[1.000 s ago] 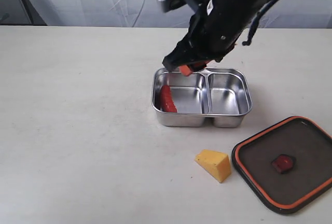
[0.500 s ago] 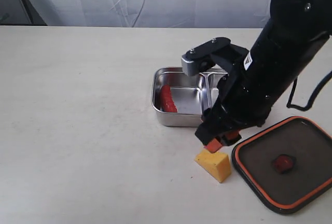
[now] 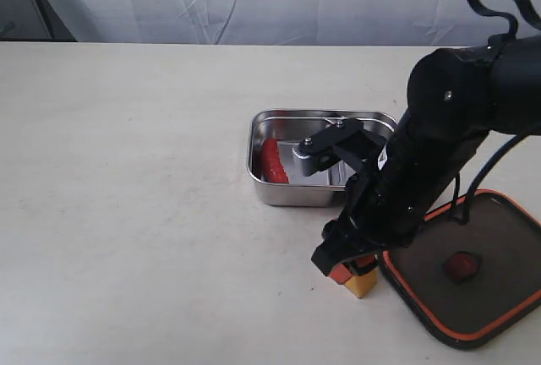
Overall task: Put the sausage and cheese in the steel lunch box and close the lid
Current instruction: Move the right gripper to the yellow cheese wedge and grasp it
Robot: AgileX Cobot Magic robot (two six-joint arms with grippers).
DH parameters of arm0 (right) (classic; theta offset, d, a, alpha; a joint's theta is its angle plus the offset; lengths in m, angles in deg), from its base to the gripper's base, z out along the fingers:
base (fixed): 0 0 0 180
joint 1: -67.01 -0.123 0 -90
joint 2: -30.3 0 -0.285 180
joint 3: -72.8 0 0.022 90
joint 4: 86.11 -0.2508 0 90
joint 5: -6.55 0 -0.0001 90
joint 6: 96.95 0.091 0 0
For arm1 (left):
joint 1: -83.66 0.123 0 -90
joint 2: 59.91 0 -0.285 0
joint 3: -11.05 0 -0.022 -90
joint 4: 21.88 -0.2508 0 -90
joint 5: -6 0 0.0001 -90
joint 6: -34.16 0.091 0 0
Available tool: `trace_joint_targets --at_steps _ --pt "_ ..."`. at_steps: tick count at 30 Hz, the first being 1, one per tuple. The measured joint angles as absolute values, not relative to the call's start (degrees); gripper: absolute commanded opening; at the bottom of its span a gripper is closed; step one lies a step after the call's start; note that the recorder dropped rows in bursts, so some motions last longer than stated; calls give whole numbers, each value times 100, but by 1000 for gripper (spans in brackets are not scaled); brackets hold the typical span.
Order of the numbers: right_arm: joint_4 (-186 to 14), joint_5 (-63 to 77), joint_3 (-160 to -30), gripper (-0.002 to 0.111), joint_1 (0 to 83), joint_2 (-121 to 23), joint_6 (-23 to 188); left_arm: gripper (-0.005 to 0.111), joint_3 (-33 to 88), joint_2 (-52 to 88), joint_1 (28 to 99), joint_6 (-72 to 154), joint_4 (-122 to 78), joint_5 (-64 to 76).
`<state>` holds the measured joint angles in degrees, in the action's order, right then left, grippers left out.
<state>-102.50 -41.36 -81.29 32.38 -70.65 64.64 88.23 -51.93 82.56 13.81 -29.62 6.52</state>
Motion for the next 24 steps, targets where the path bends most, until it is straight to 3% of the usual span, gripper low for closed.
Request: trace_joint_targets --at_steps 24 --pt "-9727 -3879 -8150 58 3238 -7425 6353 0 8823 -5193 8256 1381 -2962 652"
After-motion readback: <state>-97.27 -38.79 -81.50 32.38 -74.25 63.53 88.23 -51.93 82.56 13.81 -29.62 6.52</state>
